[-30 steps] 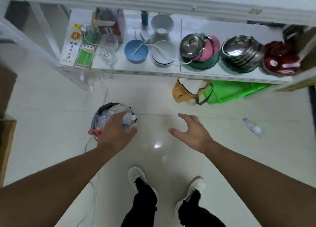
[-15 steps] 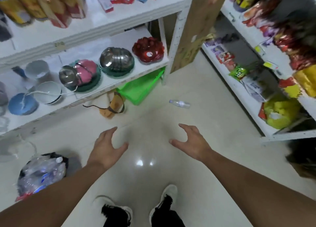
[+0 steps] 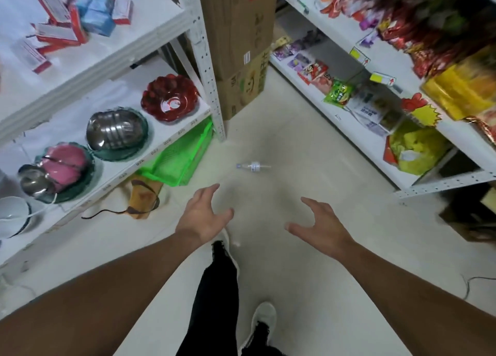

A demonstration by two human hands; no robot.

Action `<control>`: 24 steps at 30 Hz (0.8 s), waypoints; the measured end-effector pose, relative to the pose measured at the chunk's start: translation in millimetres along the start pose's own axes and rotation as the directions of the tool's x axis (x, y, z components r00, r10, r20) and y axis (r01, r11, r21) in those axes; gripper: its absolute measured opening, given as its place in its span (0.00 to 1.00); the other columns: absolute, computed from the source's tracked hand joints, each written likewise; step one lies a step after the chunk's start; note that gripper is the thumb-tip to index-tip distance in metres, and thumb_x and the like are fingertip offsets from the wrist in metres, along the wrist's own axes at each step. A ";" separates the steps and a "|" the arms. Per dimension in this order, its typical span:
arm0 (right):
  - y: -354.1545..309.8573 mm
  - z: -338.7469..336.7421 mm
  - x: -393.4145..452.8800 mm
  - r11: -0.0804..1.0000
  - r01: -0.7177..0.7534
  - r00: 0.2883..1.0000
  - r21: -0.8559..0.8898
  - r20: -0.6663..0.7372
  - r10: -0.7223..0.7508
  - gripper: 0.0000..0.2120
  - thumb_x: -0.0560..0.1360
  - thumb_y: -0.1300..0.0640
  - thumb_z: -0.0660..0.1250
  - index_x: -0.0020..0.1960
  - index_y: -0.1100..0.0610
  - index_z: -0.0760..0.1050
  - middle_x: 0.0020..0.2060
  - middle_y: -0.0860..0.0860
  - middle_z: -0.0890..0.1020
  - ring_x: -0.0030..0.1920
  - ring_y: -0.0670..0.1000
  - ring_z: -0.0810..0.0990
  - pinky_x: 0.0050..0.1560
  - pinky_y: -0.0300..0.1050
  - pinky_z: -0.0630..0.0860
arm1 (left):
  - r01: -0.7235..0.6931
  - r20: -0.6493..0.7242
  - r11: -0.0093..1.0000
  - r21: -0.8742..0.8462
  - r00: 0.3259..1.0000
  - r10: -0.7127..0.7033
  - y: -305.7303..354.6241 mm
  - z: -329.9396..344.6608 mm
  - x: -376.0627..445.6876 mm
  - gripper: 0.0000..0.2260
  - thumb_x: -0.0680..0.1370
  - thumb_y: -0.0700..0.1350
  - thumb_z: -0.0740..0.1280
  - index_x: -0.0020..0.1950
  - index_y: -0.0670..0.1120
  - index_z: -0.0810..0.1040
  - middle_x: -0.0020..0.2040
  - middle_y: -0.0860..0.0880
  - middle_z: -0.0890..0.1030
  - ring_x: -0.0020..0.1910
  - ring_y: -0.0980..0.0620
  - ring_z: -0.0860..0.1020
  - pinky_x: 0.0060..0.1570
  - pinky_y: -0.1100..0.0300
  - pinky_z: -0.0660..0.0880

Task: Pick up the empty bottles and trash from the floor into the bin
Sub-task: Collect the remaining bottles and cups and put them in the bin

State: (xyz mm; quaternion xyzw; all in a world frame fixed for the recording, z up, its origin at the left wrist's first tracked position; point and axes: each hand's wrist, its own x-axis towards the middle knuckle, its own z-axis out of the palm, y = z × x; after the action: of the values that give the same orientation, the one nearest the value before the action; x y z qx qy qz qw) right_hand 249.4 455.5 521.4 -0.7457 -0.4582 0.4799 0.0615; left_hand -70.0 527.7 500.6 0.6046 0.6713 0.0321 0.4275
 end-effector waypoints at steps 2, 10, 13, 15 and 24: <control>-7.0 -4.9 31.8 1.000 -0.013 1.000 -0.003 0.009 0.013 0.51 0.66 0.27 0.73 0.84 0.40 0.61 0.80 0.45 0.63 0.77 0.49 0.70 0.73 0.48 0.70 | 0.005 0.017 1.000 0.021 1.000 -0.005 5.8 0.1 41.3 0.38 0.77 0.63 0.72 0.84 0.58 0.64 0.81 0.52 0.66 0.81 0.46 0.65 0.78 0.48 0.66; -21.6 -5.8 210.4 0.996 -0.077 0.997 -0.032 -0.002 0.077 0.46 0.70 0.35 0.78 0.83 0.42 0.64 0.77 0.50 0.67 0.75 0.52 0.73 0.70 0.46 0.70 | -0.028 0.139 0.989 0.146 0.990 0.008 1.5 17.3 226.2 0.39 0.76 0.58 0.75 0.84 0.54 0.65 0.80 0.46 0.69 0.78 0.42 0.70 0.76 0.46 0.69; -10.4 7.7 281.8 0.993 -0.108 0.994 -0.046 0.017 0.109 0.46 0.71 0.37 0.78 0.83 0.42 0.63 0.76 0.52 0.69 0.72 0.54 0.76 0.65 0.46 0.71 | -0.036 0.165 0.981 0.189 0.986 0.005 -11.7 45.7 287.7 0.38 0.76 0.56 0.76 0.84 0.53 0.66 0.79 0.44 0.71 0.76 0.40 0.72 0.73 0.44 0.71; 4.7 21.1 333.6 0.992 -0.100 0.993 -0.075 0.057 0.104 0.45 0.72 0.39 0.78 0.84 0.43 0.62 0.76 0.54 0.68 0.70 0.55 0.76 0.65 0.46 0.71 | -0.030 0.183 0.975 0.218 0.983 -0.011 -24.8 74.1 328.3 0.38 0.76 0.57 0.75 0.84 0.54 0.65 0.78 0.45 0.72 0.74 0.40 0.73 0.71 0.46 0.72; 123.8 130.0 618.3 0.918 0.090 0.992 -0.386 0.119 -0.048 0.51 0.72 0.42 0.80 0.86 0.41 0.54 0.82 0.53 0.60 0.77 0.60 0.69 0.69 0.58 0.76 | -0.071 0.161 0.918 0.391 0.987 0.008 -141.5 261.2 555.4 0.46 0.74 0.60 0.80 0.86 0.54 0.61 0.79 0.46 0.70 0.74 0.41 0.72 0.69 0.44 0.73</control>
State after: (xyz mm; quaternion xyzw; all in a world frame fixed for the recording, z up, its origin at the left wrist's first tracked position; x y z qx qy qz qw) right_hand 300.2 798.4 -21.1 -0.6995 -0.5732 0.4158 -0.0960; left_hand 32.8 832.2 -41.1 0.6926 0.6159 -0.1430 0.3471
